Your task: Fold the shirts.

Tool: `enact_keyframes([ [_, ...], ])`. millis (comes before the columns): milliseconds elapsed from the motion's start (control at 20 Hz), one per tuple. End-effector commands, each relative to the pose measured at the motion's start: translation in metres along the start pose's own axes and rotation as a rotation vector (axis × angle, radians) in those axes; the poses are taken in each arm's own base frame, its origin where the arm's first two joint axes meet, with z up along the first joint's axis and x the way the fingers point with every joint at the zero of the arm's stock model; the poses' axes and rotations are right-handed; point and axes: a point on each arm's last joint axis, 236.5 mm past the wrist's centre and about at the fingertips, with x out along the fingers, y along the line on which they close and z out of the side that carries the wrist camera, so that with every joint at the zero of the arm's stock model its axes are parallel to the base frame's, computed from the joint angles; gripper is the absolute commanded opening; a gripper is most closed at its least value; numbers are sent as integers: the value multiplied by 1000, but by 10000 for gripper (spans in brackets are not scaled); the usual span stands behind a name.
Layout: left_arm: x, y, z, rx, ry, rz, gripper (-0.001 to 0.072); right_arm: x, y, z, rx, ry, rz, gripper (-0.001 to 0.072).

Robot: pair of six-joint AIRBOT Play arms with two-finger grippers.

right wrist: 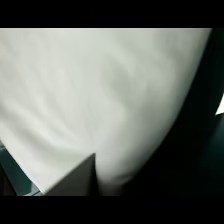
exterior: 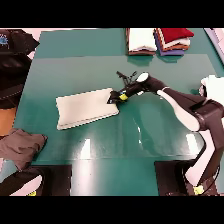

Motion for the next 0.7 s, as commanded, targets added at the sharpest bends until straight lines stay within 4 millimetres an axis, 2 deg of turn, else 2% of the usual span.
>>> enact_keyframes([
  [0,0,-4,0,-8,1,-16,20,21,29,15,-87,-14,20,18],
  [100,0,-6,-1,-13,3,-25,19,1,44,37,-130,-73,27,18],
  [150,0,-9,-2,-18,7,-37,20,-19,49,52,-144,-119,30,18],
  [250,0,-19,-5,-19,20,-66,19,-75,50,79,-158,-228,16,17],
  [300,1,-27,-6,-6,22,-81,20,-108,42,89,-172,-279,-31,17],
  [350,2,-38,-6,9,20,-104,20,-145,26,94,-166,-320,-107,17],
  [450,2,-69,-7,45,14,-166,20,-224,-13,91,-135,-382,-285,17],
  [650,-2,-117,-7,95,-14,-266,21,-384,-85,56,5,-534,-559,17],
])
